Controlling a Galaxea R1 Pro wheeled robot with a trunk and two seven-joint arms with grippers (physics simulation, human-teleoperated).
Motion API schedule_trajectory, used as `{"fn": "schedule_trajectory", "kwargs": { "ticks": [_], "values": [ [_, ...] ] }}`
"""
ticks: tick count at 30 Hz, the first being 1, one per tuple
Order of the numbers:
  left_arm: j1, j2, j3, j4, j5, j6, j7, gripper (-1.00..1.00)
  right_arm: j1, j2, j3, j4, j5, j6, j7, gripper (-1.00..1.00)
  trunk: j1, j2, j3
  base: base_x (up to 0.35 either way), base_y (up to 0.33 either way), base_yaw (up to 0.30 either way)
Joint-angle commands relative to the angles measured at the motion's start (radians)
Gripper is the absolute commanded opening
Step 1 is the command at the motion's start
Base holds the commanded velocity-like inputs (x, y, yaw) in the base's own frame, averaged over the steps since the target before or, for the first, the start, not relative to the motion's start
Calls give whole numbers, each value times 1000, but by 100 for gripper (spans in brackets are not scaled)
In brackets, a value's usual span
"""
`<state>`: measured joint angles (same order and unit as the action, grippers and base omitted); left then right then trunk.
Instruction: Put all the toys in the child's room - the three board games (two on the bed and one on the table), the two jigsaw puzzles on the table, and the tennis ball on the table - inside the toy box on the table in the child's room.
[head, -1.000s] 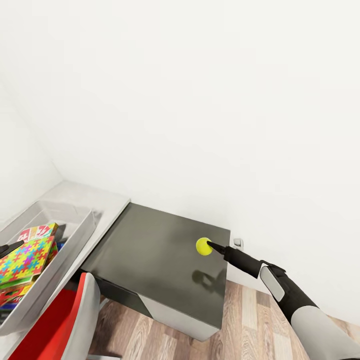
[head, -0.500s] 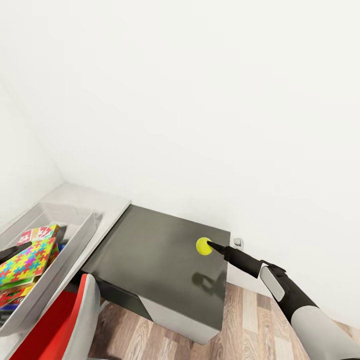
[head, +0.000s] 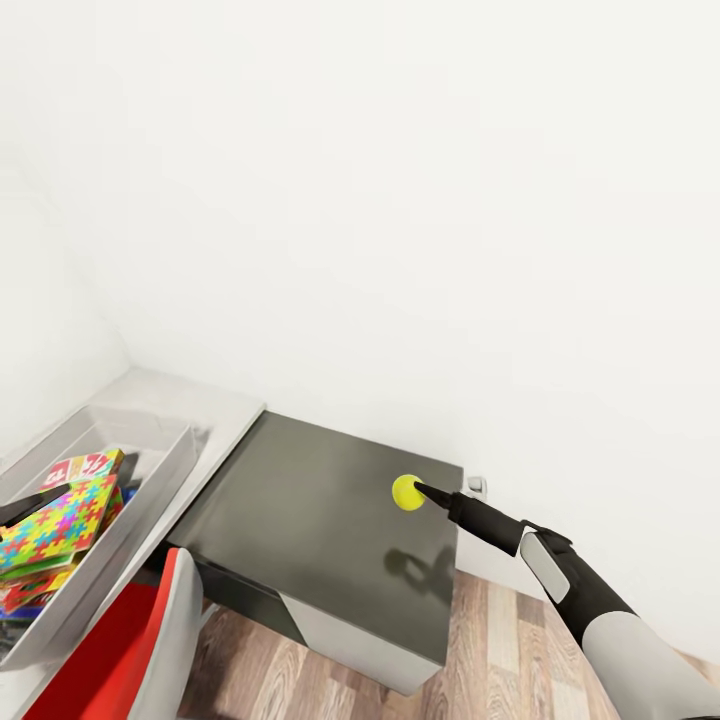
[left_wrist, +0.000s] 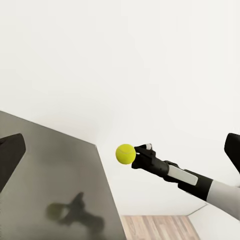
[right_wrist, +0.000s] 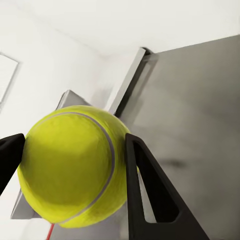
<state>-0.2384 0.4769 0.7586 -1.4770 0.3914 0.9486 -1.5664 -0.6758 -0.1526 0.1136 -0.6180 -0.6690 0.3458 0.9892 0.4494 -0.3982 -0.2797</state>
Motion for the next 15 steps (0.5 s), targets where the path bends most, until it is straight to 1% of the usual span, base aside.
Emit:
{"fn": "schedule_trajectory", "kwargs": {
  "ticks": [1, 15],
  "values": [
    [-1, 0, 0, 0, -2, 10, -4, 100, -1, -1, 4, 0, -11, 9, 0, -100, 1, -2, 0, 0, 0, 80],
    [-1, 0, -1, 0, -2, 10, -4, 100, -1, 0, 5, 0, -11, 8, 2, -100, 1, -2, 22, 0, 0, 83]
  ]
}}
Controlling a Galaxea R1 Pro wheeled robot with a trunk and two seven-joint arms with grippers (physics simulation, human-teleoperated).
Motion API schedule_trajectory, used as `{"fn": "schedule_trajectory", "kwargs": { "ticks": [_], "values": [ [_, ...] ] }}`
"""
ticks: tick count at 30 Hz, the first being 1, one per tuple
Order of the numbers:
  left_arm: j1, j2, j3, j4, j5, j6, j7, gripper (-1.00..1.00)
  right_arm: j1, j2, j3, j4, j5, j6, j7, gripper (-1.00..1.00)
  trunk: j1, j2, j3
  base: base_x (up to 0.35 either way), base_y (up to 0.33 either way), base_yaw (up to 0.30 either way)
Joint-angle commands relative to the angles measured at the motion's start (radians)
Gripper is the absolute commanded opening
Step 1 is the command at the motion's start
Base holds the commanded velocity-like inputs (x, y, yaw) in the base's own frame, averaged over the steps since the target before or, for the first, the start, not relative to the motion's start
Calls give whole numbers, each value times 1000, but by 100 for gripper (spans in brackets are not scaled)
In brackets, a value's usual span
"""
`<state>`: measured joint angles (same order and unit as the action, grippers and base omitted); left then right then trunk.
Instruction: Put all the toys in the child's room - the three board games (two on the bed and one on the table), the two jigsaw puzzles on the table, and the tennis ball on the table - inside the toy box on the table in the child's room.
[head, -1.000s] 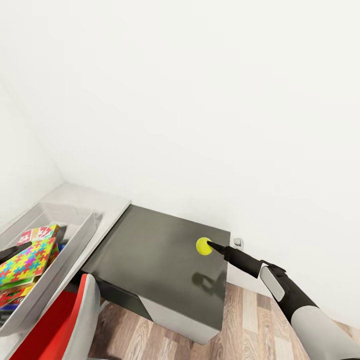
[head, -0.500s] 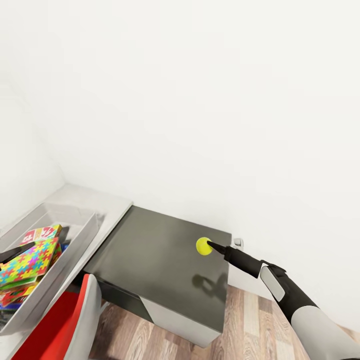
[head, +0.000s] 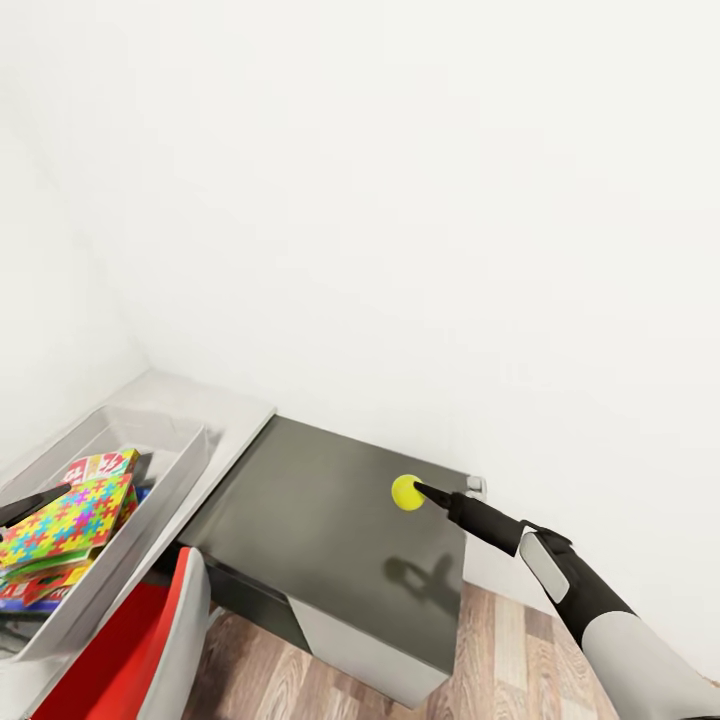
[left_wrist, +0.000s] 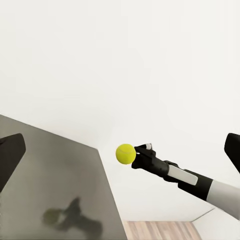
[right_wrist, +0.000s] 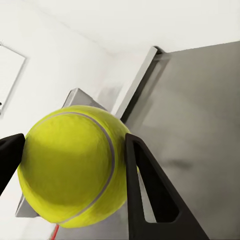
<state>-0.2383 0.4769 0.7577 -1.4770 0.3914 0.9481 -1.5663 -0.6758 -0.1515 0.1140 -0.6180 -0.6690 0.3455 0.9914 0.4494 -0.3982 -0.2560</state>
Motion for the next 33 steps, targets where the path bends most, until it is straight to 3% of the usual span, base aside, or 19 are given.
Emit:
{"fn": "schedule_trajectory", "kwargs": {
  "ticks": [1, 33],
  "values": [
    [-1, 0, 0, 0, -2, 11, -4, 100, -1, -2, 4, 0, -11, 9, 0, -100, 1, -2, 0, 0, 0, 85],
    [-1, -1, 2, 0, -3, 9, -4, 100, -1, -10, 4, 0, -11, 9, 30, -100, 1, -2, 50, 0, -14, 86]
  ]
}}
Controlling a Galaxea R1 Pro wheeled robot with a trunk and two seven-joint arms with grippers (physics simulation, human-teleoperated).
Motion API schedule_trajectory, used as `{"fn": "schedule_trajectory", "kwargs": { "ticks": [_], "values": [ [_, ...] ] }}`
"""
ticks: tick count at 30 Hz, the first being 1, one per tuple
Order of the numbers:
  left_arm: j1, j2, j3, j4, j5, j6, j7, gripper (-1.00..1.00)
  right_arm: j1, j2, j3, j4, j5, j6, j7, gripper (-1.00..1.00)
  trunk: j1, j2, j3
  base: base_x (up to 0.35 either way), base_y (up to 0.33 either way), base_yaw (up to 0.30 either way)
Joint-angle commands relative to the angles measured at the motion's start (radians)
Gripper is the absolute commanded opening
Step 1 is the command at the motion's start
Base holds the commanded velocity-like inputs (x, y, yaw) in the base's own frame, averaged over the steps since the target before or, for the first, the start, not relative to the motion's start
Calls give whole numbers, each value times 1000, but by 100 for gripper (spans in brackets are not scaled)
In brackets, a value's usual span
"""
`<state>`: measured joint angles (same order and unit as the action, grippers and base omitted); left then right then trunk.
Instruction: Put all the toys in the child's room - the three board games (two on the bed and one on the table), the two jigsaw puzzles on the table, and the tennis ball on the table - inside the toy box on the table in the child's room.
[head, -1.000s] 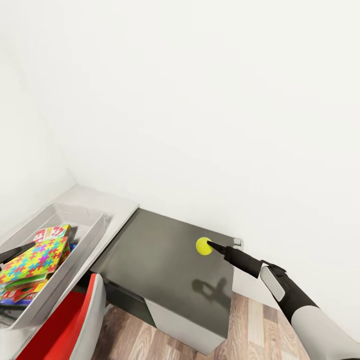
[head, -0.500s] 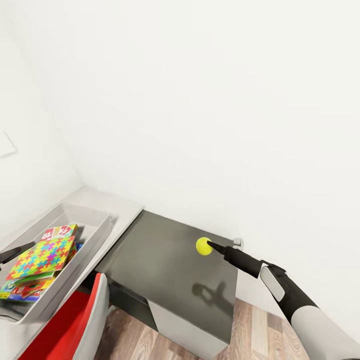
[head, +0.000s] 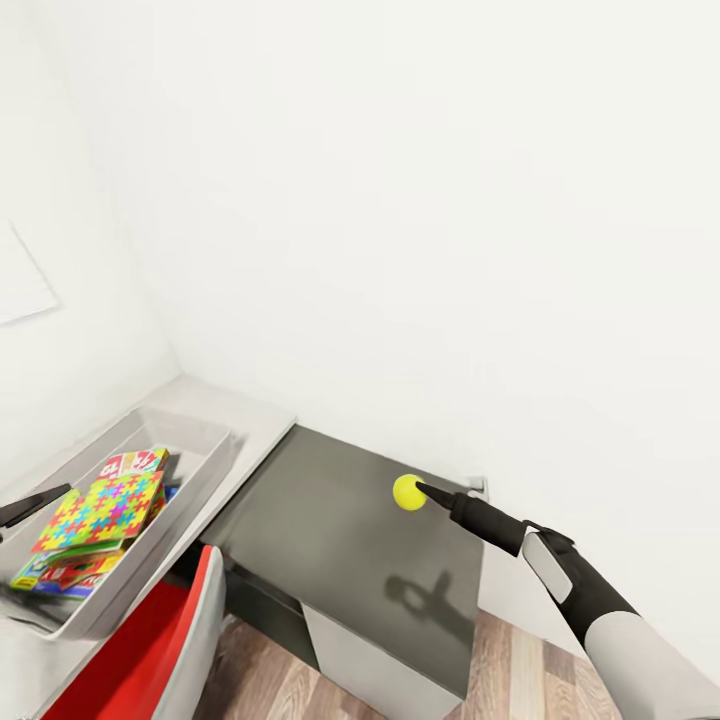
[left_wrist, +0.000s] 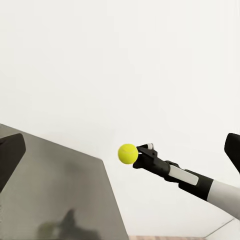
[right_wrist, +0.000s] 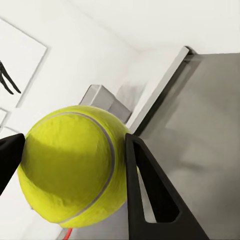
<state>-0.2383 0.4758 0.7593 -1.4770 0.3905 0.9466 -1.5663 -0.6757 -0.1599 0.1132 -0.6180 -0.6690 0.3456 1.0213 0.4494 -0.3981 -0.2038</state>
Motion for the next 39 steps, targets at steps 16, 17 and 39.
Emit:
{"fn": "schedule_trajectory", "kwargs": {
  "ticks": [16, 17, 39],
  "values": [
    [-1, 0, -1, 0, -2, 11, -4, 100, -1, 0, 4, 1, -10, 9, 0, -100, 1, -2, 23, 0, 0, 87],
    [-1, 0, -1, 0, -2, 11, -4, 100, -1, -2, 4, 1, -10, 9, 0, -100, 1, -2, 25, 0, 0, 87],
    [-1, -1, -1, 0, -1, 0, -4, 100, 1, -4, 3, 1, -11, 9, 0, -100, 1, -2, 60, 0, -16, 88]
  ]
}}
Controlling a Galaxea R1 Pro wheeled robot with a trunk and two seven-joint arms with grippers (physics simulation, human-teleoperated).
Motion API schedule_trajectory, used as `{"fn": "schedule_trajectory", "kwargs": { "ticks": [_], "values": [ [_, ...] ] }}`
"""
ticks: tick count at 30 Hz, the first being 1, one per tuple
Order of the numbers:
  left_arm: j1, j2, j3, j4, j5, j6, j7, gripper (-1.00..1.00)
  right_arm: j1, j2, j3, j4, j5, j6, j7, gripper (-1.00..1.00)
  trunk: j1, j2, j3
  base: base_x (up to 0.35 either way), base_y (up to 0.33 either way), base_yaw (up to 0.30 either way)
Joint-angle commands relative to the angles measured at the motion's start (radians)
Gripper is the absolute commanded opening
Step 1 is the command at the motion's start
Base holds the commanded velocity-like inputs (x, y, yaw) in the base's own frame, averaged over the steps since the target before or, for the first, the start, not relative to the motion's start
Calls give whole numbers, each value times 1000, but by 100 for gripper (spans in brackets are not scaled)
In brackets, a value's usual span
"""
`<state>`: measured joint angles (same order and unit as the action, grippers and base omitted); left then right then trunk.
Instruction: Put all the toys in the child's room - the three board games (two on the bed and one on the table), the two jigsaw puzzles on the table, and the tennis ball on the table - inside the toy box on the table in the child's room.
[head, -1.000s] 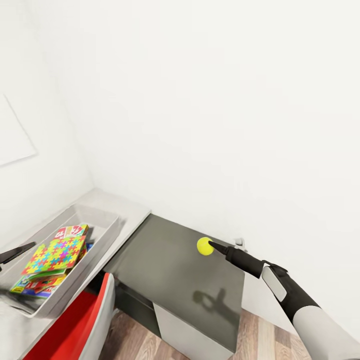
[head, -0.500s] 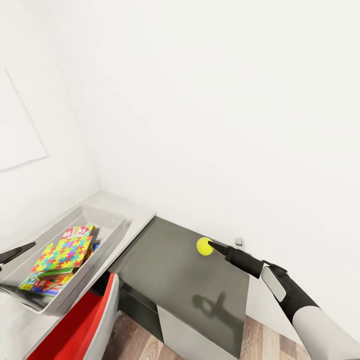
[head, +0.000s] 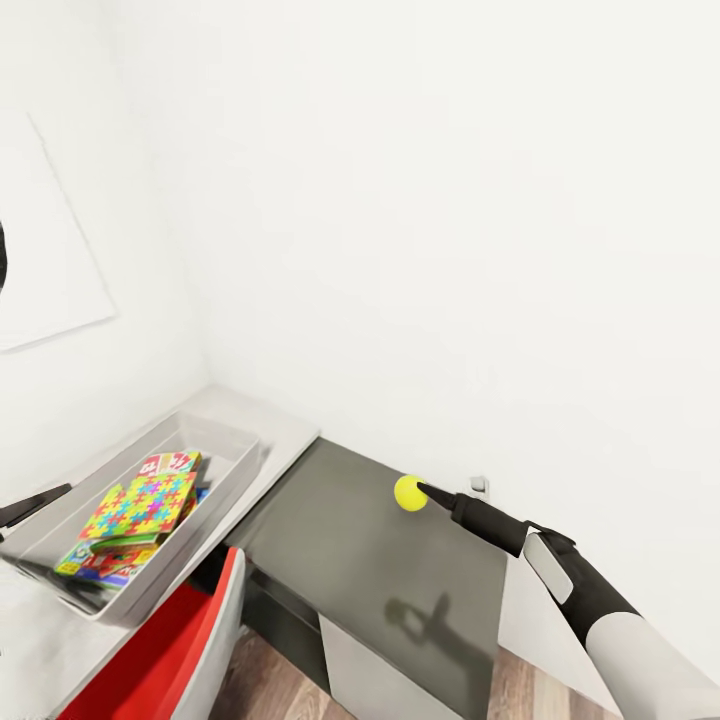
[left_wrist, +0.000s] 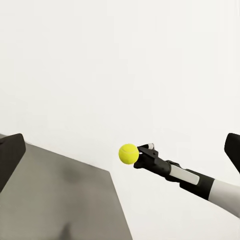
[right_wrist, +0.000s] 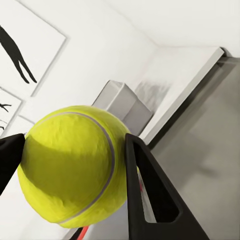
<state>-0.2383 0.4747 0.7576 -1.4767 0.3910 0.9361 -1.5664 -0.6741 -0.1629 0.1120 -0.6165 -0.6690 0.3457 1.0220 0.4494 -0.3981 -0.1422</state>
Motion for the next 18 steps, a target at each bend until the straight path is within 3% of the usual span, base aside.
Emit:
{"fn": "schedule_trajectory", "kwargs": {
  "ticks": [1, 18],
  "values": [
    [-1, 0, 0, 0, -2, 11, -4, 100, -1, -2, 5, 0, -11, 9, 0, -100, 1, -2, 0, 0, -71, 89],
    [-1, 0, 0, -1, -2, 10, -4, 100, -1, -1, 5, 0, -11, 9, 0, -100, 1, -2, 26, 0, -73, 89]
  ]
}}
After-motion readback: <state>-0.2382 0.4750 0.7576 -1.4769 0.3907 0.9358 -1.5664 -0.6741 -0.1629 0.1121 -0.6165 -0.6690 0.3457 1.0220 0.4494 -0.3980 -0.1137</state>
